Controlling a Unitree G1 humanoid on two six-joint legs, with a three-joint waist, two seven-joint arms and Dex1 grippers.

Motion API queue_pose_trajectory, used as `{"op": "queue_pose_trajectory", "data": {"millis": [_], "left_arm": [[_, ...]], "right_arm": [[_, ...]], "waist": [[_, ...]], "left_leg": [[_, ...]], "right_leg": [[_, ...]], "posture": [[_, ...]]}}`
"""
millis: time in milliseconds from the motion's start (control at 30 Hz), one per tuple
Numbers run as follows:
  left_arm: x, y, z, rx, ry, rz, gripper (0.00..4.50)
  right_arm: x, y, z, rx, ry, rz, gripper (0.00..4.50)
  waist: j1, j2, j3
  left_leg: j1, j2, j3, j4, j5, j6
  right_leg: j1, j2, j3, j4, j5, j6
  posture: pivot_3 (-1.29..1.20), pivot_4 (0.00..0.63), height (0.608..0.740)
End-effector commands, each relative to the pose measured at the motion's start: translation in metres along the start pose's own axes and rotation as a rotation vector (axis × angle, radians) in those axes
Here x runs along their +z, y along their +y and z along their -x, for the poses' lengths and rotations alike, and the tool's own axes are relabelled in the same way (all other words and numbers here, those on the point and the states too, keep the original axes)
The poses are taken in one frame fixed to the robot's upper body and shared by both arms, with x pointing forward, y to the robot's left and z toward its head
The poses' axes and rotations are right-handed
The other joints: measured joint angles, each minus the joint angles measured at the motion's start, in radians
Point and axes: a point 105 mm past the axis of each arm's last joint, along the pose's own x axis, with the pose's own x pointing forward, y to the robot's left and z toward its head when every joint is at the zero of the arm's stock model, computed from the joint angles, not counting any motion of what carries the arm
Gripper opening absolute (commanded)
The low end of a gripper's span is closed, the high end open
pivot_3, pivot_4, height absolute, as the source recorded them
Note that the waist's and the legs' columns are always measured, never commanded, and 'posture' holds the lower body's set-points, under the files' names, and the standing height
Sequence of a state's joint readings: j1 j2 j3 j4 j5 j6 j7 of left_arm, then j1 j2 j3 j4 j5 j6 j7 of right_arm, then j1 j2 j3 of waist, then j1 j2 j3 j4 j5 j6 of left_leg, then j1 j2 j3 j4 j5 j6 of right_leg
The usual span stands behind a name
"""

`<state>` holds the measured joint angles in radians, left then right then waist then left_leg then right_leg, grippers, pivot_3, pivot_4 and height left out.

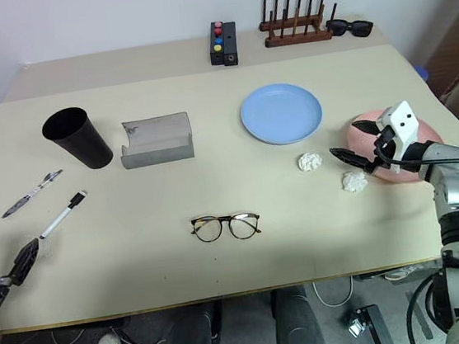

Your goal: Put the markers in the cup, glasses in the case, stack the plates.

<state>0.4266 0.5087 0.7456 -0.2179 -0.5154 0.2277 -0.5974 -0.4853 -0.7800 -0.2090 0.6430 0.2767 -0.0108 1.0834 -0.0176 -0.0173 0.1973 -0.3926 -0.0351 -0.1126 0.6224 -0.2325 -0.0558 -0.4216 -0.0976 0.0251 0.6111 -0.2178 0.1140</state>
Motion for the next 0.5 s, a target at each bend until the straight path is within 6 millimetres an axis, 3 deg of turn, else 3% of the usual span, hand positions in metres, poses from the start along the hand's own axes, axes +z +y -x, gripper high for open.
{"op": "queue_pose_trajectory", "data": {"millis": [33,300,500], "left_arm": [[0.014,0.007,0.005,0.025,-0.049,-0.028,4.42],[0.018,0.004,0.002,0.011,-0.060,-0.028,4.42],[0.018,-0.012,-0.008,-0.058,-0.047,-0.029,4.42]], "right_arm": [[0.010,-0.005,0.001,-0.006,-0.039,0.040,4.50],[0.004,-0.003,0.000,0.006,-0.057,0.045,4.50],[0.005,0.006,-0.007,0.035,-0.088,0.054,4.50]], "waist": [[0.000,0.000,0.000],[-0.001,0.000,0.000],[-0.001,0.000,0.000]], "left_leg": [[0.000,0.000,0.000,0.000,0.000,0.000],[0.000,0.000,0.000,0.000,0.000,0.000],[0.000,0.000,0.000,0.000,0.000,0.000]], "right_leg": [[0.000,0.000,0.000,0.000,0.000,0.000],[0.000,0.000,0.000,0.000,0.000,0.000],[0.000,0.000,0.000,0.001,0.000,0.000]], "posture": [[0.00,0.150,0.739],[0.00,0.150,0.739],[0.00,0.150,0.739]]}}
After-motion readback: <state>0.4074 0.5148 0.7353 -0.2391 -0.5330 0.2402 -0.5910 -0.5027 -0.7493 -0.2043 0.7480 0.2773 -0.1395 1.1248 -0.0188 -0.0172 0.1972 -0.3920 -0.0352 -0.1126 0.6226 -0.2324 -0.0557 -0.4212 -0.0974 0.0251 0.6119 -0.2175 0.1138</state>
